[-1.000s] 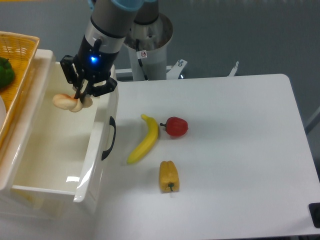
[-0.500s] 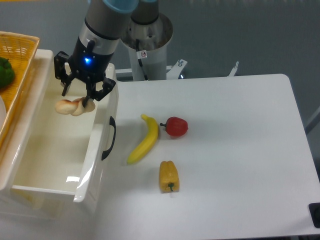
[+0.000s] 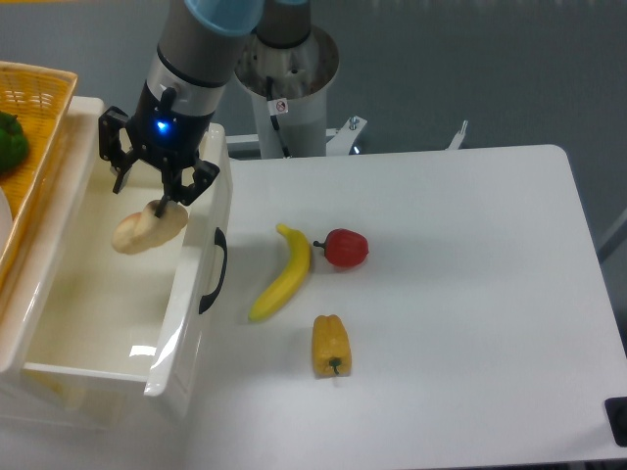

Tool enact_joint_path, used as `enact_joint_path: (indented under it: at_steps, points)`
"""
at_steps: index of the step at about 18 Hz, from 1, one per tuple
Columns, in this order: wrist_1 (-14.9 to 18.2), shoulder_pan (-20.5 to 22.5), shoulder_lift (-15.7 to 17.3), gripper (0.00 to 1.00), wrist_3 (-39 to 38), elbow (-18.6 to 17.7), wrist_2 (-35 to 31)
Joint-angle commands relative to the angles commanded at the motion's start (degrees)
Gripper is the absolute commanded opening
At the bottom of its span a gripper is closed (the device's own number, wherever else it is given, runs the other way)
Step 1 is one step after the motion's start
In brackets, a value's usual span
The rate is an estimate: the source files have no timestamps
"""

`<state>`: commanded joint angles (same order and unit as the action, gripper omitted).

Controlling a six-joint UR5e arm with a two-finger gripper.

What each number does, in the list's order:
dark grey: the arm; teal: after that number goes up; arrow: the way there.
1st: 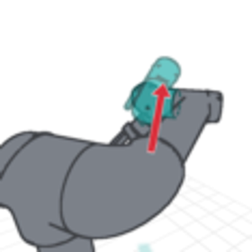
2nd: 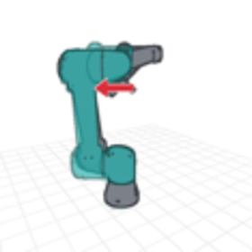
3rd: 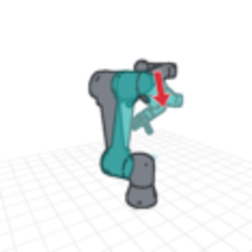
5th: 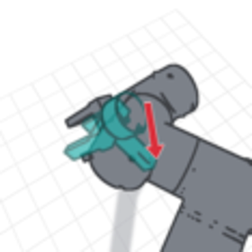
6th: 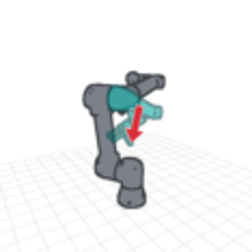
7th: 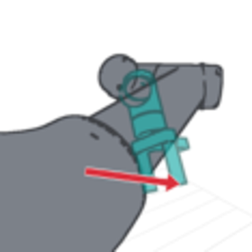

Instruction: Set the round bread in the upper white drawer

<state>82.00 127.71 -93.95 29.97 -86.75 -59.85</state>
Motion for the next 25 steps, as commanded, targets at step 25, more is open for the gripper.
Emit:
enact_joint_path:
  at_steps: [25]
  points:
    - [-4.48, 5.26, -1.23, 1.00, 6.40, 0.18, -8.60]
